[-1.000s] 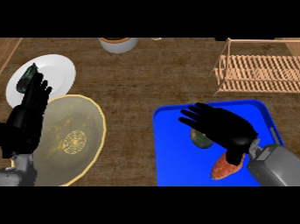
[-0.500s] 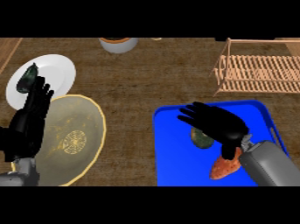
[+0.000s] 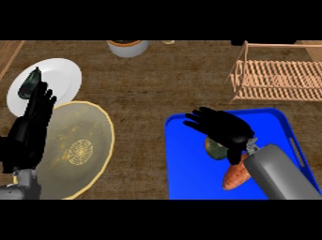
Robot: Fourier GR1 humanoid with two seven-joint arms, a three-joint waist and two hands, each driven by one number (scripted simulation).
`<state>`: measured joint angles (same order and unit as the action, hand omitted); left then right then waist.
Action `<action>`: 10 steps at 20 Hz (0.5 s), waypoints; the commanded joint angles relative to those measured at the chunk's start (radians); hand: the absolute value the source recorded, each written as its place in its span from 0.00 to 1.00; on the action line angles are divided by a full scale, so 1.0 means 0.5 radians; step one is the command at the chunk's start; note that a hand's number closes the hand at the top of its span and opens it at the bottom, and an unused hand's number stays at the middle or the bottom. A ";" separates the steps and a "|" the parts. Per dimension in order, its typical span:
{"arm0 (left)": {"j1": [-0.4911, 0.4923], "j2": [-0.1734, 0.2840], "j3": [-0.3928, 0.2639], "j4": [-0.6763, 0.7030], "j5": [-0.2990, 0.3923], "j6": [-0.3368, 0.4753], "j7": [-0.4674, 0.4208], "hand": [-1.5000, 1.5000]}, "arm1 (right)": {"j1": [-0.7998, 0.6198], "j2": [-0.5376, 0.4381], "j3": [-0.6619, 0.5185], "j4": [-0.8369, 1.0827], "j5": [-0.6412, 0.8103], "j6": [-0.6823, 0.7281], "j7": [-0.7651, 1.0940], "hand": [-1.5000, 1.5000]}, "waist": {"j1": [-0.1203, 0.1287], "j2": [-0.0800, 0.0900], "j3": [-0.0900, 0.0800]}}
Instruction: Pick the squash from the tray and place it in the tiered shelf
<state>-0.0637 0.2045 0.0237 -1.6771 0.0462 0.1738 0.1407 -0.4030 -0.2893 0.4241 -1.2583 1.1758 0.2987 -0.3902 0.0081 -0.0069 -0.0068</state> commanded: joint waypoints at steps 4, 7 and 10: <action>-0.161 -0.011 0.043 0.093 -0.040 0.005 0.076 0.50 | 0.025 0.094 0.036 0.221 0.175 -0.025 -0.005 1.00 | -0.012 0.015 0.014; 0.065 0.002 0.064 -0.032 -0.029 -0.063 -0.039 0.50 | 0.143 -0.023 0.053 -0.039 0.203 -0.011 -0.135 1.00 | -0.013 0.011 0.013; -0.131 -0.060 0.058 0.079 -0.052 0.009 0.025 0.50 | -0.044 0.098 0.011 0.417 0.311 -0.425 -0.233 1.00 | -0.005 0.018 0.014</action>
<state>-0.0847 0.1855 0.0386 -1.6672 0.0215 0.1702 0.1470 -0.4061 -0.2639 0.4342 -1.1444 1.2900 0.2102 -0.4609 0.0049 -0.0056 -0.0061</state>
